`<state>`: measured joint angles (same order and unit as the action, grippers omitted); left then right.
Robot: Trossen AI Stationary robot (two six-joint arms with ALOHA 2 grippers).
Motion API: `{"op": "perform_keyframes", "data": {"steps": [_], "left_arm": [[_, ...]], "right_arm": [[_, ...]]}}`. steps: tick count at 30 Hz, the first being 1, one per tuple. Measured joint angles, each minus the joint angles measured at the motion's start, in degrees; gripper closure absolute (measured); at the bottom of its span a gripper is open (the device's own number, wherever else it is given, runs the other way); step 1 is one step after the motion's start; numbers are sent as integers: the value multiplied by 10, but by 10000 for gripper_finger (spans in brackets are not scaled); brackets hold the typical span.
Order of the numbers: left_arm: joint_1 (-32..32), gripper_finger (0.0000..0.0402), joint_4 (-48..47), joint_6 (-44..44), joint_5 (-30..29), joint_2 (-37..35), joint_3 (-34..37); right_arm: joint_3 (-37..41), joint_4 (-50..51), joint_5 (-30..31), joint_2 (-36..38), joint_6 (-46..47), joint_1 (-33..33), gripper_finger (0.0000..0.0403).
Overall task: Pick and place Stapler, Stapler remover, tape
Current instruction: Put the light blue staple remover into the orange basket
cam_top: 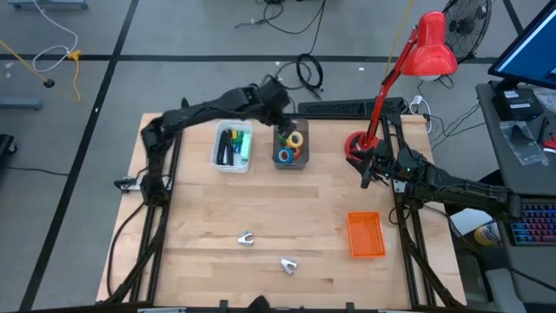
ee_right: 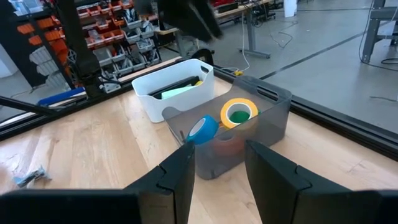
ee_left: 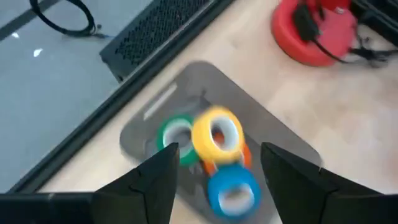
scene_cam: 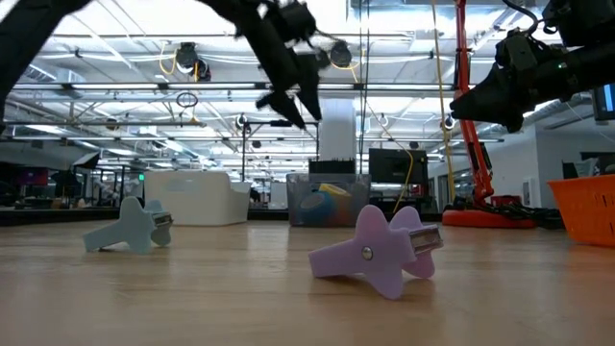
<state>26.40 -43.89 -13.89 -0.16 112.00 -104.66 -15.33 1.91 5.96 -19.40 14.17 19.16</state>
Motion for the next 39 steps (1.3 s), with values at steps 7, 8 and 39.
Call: {"op": "perform_keyframes", "data": {"steps": [7,8,39], "left_arm": [[-75,172,-156,-26,-2,-88,0],[-91,172,-176,-32,-5,-95,0],[-477,172,-226,-418,-124,-100,271]], "right_arm": [[0,-3,0,0,-1,0,273],[0,-3,0,0,-1,0,273],[0,-4,0,0,38,0,273]]}}
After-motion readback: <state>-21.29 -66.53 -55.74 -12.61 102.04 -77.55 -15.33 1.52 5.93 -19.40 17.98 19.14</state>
